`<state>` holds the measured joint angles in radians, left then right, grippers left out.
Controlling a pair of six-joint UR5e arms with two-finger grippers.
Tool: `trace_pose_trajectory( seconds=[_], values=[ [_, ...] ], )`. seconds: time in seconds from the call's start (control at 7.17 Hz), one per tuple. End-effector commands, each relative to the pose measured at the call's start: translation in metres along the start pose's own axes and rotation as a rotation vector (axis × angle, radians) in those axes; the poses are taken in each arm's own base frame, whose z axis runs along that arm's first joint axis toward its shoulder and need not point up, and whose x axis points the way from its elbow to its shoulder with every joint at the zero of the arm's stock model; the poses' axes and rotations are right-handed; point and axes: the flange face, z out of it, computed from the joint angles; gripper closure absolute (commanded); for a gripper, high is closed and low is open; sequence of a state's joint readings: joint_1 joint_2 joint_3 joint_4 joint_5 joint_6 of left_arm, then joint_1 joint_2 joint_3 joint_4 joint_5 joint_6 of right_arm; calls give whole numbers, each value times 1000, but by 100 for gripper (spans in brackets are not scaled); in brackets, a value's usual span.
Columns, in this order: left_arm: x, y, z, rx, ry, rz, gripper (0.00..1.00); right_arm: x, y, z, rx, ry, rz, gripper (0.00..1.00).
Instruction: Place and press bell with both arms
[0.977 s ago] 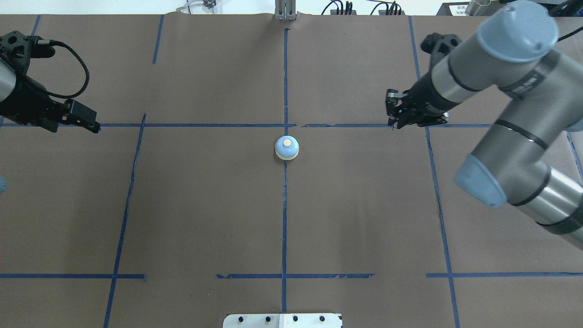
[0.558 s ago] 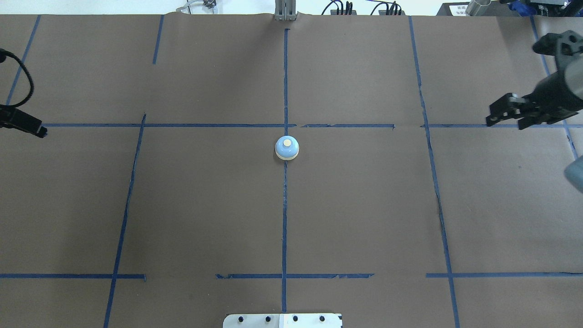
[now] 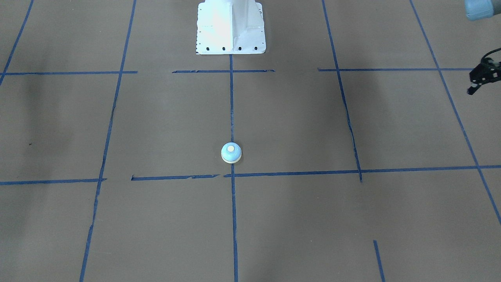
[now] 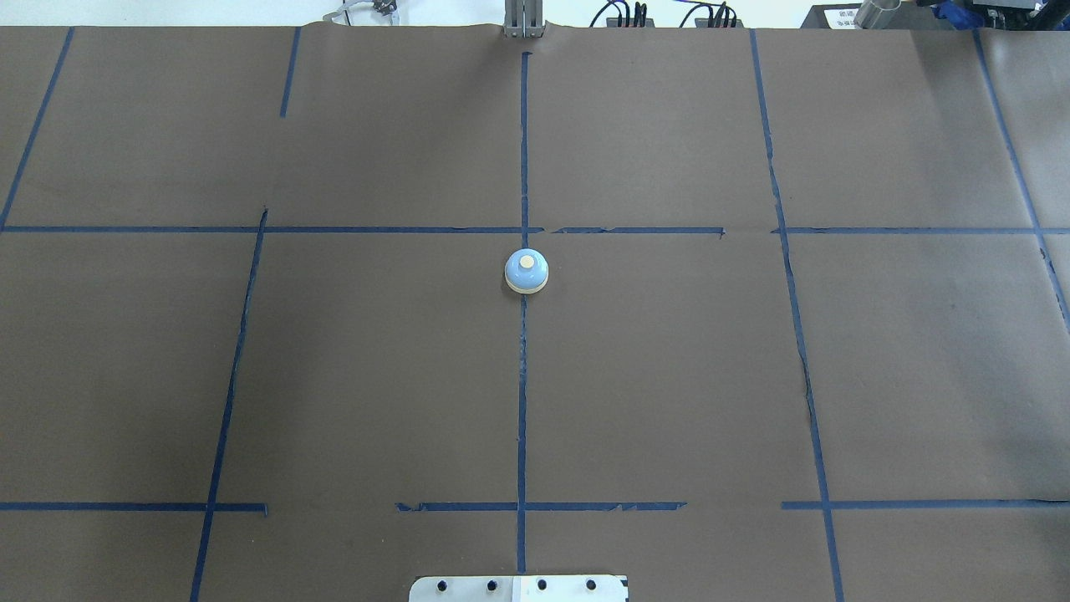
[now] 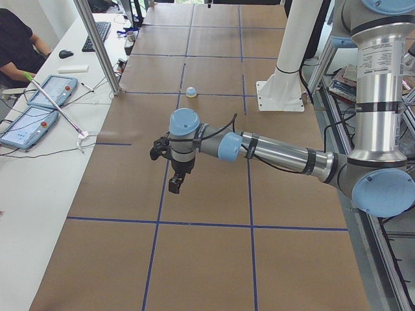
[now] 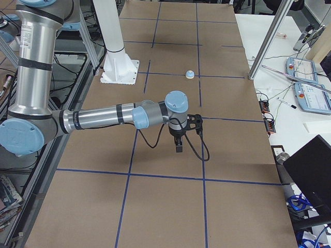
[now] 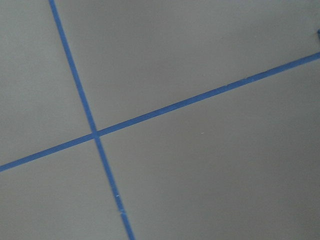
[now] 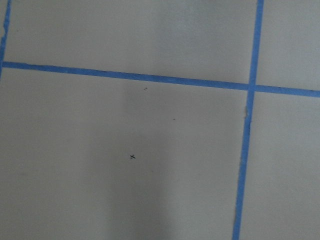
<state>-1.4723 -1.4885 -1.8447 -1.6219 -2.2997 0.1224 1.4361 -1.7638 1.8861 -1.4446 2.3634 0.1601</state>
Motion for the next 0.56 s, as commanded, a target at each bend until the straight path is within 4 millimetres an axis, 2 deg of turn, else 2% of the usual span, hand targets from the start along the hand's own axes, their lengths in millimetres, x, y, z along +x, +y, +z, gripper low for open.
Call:
trace_pose_trajectory(
  seconds=[0.0, 0.14, 0.42],
  values=[
    [-35, 28, 4, -26, 46, -33, 0, 40, 25, 0, -4, -36, -43, 0],
    [-41, 48, 7, -75, 56, -99, 0, 39, 25, -1, -2, -38, -44, 0],
    [-39, 54, 6, -104, 63, -151, 0, 45, 27, 5, -12, -31, -34, 0]
  ],
)
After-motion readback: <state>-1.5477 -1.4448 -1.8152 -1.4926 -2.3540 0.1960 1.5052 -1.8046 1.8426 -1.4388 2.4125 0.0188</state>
